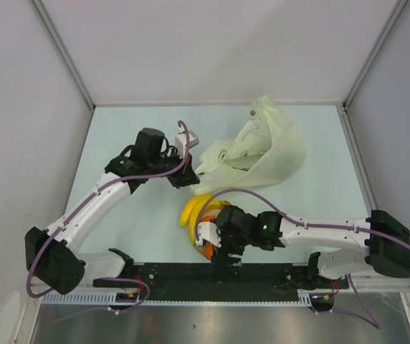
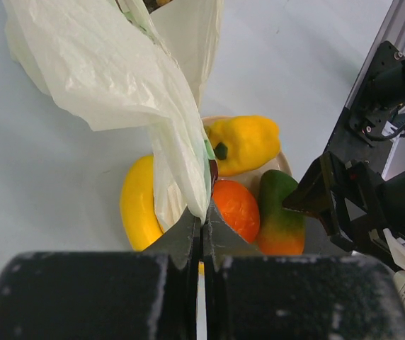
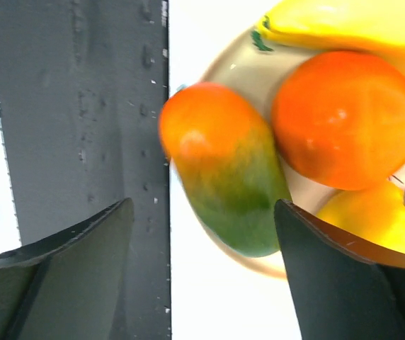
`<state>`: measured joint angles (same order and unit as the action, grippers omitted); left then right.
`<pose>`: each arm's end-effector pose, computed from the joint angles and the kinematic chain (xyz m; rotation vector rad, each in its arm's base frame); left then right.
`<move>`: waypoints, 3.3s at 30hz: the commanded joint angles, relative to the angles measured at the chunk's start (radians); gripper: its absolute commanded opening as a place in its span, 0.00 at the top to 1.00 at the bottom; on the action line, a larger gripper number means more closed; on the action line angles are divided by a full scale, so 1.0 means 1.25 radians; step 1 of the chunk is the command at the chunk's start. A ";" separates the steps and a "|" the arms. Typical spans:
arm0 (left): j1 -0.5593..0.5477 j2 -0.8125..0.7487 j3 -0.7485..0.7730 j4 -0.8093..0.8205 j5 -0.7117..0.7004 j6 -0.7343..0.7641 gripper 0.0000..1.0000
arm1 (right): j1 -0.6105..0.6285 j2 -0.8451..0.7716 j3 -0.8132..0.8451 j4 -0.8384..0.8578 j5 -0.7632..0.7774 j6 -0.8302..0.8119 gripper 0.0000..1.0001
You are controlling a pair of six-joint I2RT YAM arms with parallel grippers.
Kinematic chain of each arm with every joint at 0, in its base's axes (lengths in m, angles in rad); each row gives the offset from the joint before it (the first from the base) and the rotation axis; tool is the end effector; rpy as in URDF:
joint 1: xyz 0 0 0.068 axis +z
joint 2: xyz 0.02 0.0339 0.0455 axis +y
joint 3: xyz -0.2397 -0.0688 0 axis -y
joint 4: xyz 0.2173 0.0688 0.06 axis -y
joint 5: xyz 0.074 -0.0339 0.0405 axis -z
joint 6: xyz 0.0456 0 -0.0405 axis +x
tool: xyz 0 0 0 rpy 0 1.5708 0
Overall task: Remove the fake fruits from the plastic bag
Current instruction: Place the fake fruit on the plate, then adjust the plastic bag at the center of the board.
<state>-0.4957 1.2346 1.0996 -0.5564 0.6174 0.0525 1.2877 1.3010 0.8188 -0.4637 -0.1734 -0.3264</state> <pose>0.2073 -0.1421 0.2991 0.9336 2.0739 -0.9322 0.0612 0.2384 0.2005 -1.9309 1.7478 0.5895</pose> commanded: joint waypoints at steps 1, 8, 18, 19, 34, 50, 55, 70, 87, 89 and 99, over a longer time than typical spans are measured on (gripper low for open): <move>0.004 0.017 0.030 0.002 0.023 0.000 1.00 | -0.015 -0.014 0.020 0.004 0.010 -0.033 0.18; 0.003 0.026 0.036 -0.016 0.030 0.002 1.00 | -0.078 -0.014 0.020 -0.041 -0.004 -0.080 0.41; 0.003 0.032 0.085 -0.103 -0.013 0.054 1.00 | -0.231 0.013 0.131 -0.050 -0.175 -0.111 0.45; 0.003 0.026 0.084 -0.107 -0.014 0.055 1.00 | -0.264 0.008 0.172 -0.056 -0.190 -0.112 0.45; 0.003 -0.097 0.059 -0.197 0.009 0.158 1.00 | -0.524 0.108 0.225 0.146 -0.060 -0.091 0.88; 0.001 -0.043 -0.026 -0.237 -0.069 0.192 1.00 | -0.550 -0.070 -0.075 0.194 -0.043 -0.022 0.79; 0.001 0.003 -0.003 -0.328 -0.069 0.249 1.00 | -0.569 -0.024 -0.004 0.282 -0.017 -0.021 0.77; 0.003 -0.061 -0.022 -0.295 -0.153 0.259 1.00 | -0.547 0.104 -0.017 0.347 -0.033 -0.009 0.73; 0.005 0.332 0.683 -0.050 -0.327 0.349 1.00 | -0.883 0.333 0.335 0.504 0.129 -0.055 0.70; 0.005 0.445 0.864 -0.031 -0.311 0.346 1.00 | -0.924 0.372 0.382 0.532 0.137 -0.082 0.70; -0.002 0.364 0.880 0.071 -0.222 0.267 1.00 | -1.014 0.237 0.450 0.459 0.154 -0.053 0.75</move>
<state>-0.4950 1.9285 2.3657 -0.5449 0.2729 0.4290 0.0319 1.7592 1.4052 0.1436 0.0235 -0.4149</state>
